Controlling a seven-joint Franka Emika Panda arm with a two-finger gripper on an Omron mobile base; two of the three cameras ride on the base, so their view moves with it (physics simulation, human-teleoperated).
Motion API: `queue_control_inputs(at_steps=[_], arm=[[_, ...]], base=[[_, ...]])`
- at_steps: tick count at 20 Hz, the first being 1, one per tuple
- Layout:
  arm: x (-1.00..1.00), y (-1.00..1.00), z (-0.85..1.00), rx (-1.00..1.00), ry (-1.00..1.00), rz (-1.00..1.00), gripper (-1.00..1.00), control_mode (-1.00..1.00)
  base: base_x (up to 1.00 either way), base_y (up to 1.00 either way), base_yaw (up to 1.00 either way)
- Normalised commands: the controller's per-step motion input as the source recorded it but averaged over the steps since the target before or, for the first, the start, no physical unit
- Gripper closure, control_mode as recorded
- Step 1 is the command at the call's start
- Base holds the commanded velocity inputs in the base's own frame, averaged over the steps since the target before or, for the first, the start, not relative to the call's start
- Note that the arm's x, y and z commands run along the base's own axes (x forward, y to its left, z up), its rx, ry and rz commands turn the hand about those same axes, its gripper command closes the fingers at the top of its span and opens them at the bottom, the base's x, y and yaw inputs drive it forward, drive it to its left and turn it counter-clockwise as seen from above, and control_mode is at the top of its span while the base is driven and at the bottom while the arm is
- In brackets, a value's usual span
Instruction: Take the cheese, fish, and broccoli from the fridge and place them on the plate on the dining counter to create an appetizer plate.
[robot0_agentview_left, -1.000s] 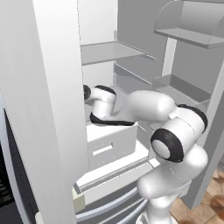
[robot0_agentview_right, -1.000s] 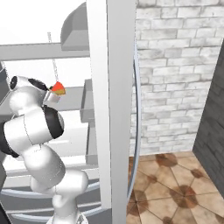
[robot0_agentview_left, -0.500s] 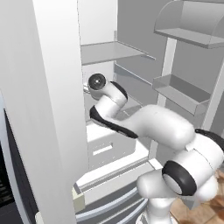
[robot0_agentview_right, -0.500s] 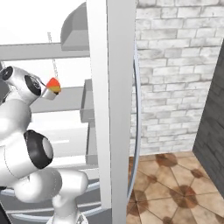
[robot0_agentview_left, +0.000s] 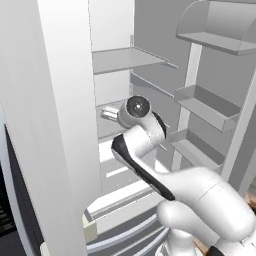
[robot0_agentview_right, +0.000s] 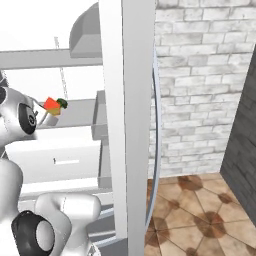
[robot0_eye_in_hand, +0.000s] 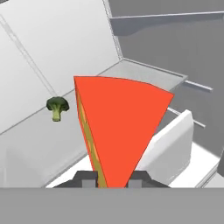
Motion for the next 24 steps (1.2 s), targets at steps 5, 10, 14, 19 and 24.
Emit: queue_control_inputs(at_steps=[5, 10, 14, 19, 24], arm=[[-0.72, -0.14, 0.54, 0.00, 0.08, 0.20, 1.00, -1.00], [-0.52, 0.00, 0.51, 0.00, 0.13, 0.15, 1.00, -1.00], [-0.49, 0.00, 0.27, 0.00, 0.16, 0.11, 1.00, -1.00], [-0.34, 0.00, 0.06, 0.00, 0.22, 0.05, 1.00, -1.00], [-0.19, -0.04, 0.00, -0.01, 0.25, 0.01, 1.00, -1.00]], base=[[0.00, 0.00, 0.00], [0.00, 0.00, 0.00], [0.00, 0.00, 0.00], [0.00, 0.00, 0.00], [0.00, 0.00, 0.00]])
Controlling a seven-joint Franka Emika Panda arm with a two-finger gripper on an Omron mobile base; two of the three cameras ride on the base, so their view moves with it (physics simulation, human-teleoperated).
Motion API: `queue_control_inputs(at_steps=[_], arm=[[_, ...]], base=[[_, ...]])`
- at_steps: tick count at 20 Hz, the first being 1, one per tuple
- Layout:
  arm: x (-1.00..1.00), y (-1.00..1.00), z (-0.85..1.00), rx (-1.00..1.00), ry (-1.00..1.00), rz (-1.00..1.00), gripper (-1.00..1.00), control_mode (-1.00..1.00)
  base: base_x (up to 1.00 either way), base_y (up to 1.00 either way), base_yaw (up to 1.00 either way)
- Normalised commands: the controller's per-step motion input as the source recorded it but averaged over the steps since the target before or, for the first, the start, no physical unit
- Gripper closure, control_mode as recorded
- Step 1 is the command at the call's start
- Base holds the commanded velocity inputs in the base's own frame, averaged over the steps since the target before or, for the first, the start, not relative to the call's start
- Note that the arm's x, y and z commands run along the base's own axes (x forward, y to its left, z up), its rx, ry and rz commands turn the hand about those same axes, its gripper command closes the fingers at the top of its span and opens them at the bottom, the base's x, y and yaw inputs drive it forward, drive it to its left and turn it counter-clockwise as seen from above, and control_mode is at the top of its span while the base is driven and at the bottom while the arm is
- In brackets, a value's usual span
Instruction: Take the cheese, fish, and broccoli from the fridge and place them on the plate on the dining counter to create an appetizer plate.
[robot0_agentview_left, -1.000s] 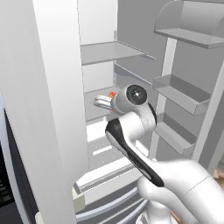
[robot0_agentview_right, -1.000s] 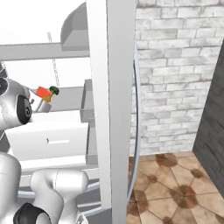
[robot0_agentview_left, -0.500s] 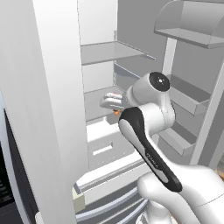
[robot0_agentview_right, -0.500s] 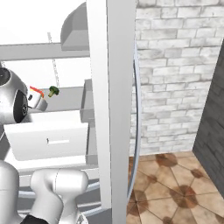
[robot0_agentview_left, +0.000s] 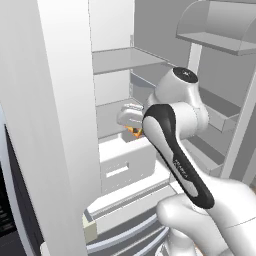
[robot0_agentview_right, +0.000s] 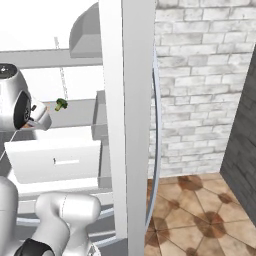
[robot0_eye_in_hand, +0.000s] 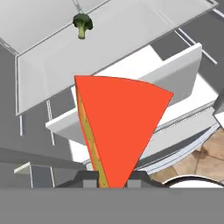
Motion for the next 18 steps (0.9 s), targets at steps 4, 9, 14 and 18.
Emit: queue_control_inputs(at_steps=[4, 9, 14, 18], arm=[[-0.43, -0.06, 0.00, -0.05, 0.09, -0.02, 1.00, -1.00], [0.00, 0.00, 0.00, 0.00, 0.00, 0.00, 1.00, 1.00], [0.00, 0.00, 0.00, 0.00, 0.00, 0.00, 1.00, 1.00], [0.00, 0.00, 0.00, 0.00, 0.00, 0.00, 1.00, 1.00]], base=[[0.00, 0.00, 0.00], [-0.97, -0.12, -0.09], [-1.00, -0.26, -0.11], [-1.00, -0.20, -0.10]])
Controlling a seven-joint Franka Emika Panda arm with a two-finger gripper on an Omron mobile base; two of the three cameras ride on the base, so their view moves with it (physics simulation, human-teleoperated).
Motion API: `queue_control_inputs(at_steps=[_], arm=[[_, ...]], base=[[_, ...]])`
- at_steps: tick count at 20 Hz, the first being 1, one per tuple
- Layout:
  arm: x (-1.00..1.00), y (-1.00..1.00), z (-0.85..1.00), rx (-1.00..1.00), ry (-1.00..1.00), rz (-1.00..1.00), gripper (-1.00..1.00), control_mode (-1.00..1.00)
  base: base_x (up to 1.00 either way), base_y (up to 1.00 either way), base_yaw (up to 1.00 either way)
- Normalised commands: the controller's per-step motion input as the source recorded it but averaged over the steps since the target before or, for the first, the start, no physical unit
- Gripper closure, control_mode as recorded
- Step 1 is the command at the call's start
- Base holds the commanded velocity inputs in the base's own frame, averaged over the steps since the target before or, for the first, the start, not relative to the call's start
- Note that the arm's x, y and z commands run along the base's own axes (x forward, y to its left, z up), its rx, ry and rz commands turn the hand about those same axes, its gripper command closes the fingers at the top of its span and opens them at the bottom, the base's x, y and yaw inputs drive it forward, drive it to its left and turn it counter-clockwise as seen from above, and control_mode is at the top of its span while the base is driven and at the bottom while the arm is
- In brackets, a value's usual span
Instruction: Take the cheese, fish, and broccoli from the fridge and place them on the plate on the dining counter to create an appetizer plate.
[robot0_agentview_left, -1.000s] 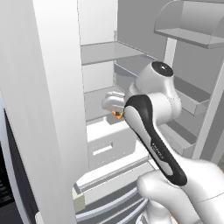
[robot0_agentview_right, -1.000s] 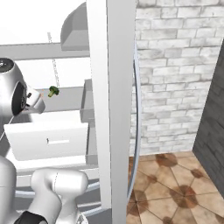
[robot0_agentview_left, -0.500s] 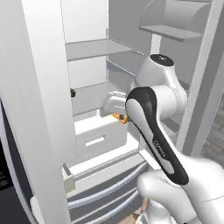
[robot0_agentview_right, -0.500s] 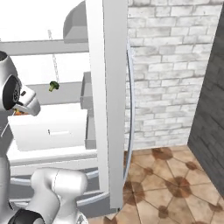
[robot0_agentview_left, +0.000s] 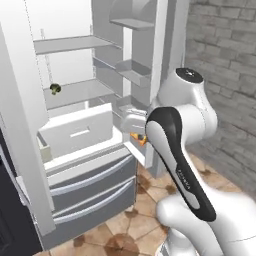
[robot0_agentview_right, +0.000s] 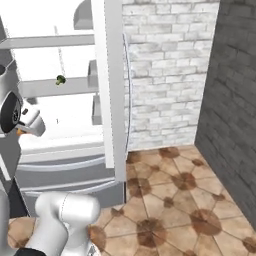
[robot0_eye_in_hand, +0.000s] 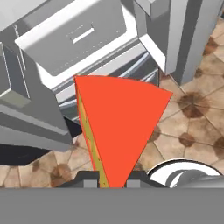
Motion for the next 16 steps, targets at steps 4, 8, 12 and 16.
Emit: queue_control_inputs(at_steps=[4, 8, 12, 16], arm=[[0.00, 0.00, 0.00, 0.00, 0.00, 0.00, 1.00, 1.00], [0.00, 0.00, 0.00, 0.00, 0.00, 0.00, 1.00, 1.00], [0.00, 0.00, 0.00, 0.00, 0.00, 0.00, 1.00, 1.00], [0.00, 0.00, 0.00, 0.00, 0.00, 0.00, 1.00, 1.00]], base=[[-0.74, -0.01, -0.19], [-0.42, 0.00, -0.55], [-0.07, -0.02, -0.95], [0.00, 0.00, -1.00]])
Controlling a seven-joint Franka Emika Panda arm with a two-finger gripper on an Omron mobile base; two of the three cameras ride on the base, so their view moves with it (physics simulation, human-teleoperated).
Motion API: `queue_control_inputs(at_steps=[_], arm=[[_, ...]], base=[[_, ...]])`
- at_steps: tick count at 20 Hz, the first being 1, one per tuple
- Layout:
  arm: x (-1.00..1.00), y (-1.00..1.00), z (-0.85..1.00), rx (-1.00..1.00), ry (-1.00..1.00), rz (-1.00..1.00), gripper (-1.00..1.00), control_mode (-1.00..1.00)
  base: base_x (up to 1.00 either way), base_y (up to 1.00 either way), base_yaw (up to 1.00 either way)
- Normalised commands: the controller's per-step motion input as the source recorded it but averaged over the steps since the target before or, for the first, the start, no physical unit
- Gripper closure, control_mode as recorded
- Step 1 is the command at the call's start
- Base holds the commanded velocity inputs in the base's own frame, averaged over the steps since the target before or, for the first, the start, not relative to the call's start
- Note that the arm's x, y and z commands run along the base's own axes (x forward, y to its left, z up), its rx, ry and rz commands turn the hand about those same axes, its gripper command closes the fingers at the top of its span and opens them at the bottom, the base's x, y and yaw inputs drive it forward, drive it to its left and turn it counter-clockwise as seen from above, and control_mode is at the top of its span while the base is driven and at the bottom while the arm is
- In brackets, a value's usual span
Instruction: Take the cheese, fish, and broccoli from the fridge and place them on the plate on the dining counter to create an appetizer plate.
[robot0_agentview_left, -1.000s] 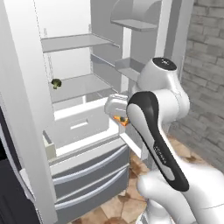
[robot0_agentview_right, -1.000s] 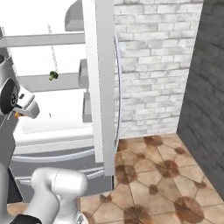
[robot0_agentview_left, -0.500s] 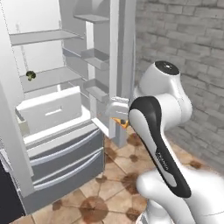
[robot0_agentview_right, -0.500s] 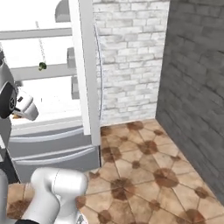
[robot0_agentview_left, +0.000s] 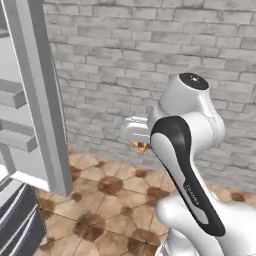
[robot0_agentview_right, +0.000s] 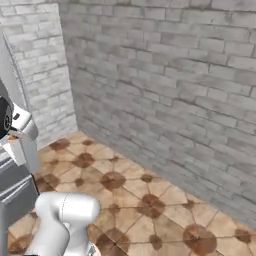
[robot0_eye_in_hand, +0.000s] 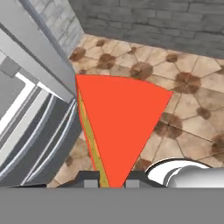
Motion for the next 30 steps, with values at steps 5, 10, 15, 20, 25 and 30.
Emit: queue_control_inputs(at_steps=[5, 10, 15, 20, 25, 30], arm=[[0.00, 0.00, 0.00, 0.00, 0.00, 0.00, 1.00, 1.00], [0.00, 0.00, 0.00, 0.00, 0.00, 0.00, 1.00, 1.00], [0.00, 0.00, 0.00, 0.00, 0.00, 0.00, 1.00, 1.00], [0.00, 0.00, 0.00, 0.00, 0.00, 0.00, 1.00, 1.00], [0.00, 0.00, 0.00, 0.00, 0.00, 0.00, 1.00, 1.00], [0.00, 0.00, 0.00, 0.00, 0.00, 0.00, 1.00, 1.00]], base=[[0.00, 0.00, -1.00], [0.00, 0.00, -1.00], [0.00, 0.00, -0.99], [0.04, 0.00, -0.91], [0.49, 0.22, -0.77], [0.85, 0.68, -0.68]])
